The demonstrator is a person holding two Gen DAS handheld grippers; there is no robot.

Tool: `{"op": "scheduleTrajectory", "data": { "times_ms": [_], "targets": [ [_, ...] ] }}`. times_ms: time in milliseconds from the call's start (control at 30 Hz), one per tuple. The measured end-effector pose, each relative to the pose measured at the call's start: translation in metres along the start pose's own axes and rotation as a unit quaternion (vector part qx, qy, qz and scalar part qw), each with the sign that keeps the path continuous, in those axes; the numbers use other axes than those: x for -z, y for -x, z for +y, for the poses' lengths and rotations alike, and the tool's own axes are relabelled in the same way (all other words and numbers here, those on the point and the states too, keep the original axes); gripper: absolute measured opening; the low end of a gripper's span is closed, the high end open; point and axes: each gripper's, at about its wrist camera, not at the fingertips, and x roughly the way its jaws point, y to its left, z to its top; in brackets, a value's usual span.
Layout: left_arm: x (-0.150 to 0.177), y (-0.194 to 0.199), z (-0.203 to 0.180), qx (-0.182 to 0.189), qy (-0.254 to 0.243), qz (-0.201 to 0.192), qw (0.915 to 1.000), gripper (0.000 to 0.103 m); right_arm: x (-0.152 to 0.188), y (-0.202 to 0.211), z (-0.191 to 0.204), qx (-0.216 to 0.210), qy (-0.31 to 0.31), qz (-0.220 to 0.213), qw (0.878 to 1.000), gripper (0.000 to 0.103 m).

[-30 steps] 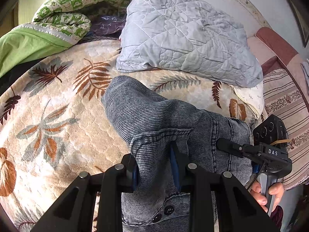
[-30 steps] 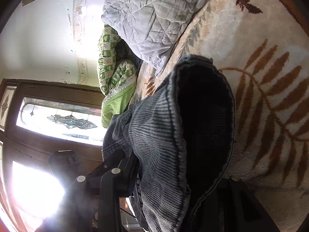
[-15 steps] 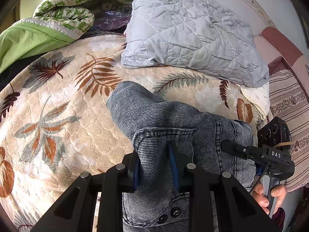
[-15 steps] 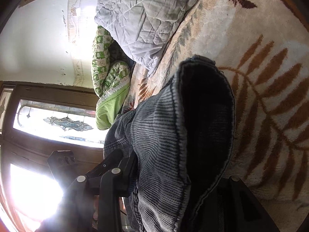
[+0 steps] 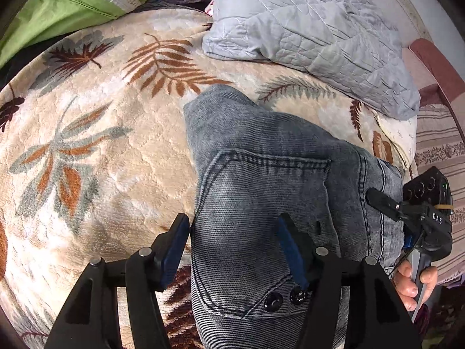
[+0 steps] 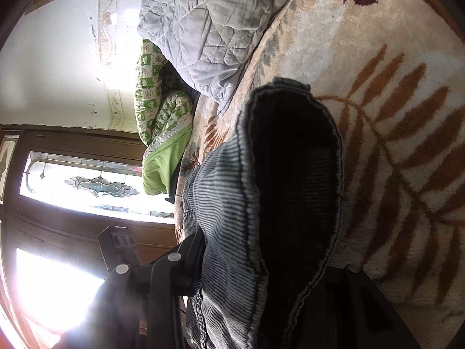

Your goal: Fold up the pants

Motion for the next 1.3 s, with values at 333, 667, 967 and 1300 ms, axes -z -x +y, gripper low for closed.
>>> {"op": "scheduleTrajectory", "data": {
  "times_ms": [333,667,967,1300],
  "targets": [
    [0.004,0.000,0.006,0.058,0.023,0.009,0.9980,0.030,0.000,0.000,-0.001,0.004,-0.006,0.002,1.000,0.044],
    [0.004,0.015,0.000,0.084,0.031,-0.009,0.9959,0.022,0.008,0.013,0.001,0.016,0.004,0.018,1.000,0.072],
    [0.005,0.029,-0.011,0.070,0.019,-0.034,0.9968,0.020,0.027,0.009,0.045,0.087,0.120,-0.016,0.989,0.038],
    [0.010,0.058,-0.031,0.088,0.003,-0.050,0.9948,0.020,0.031,0.036,0.071,0.081,0.153,-0.041,0.984,0.037]
  ]
}}
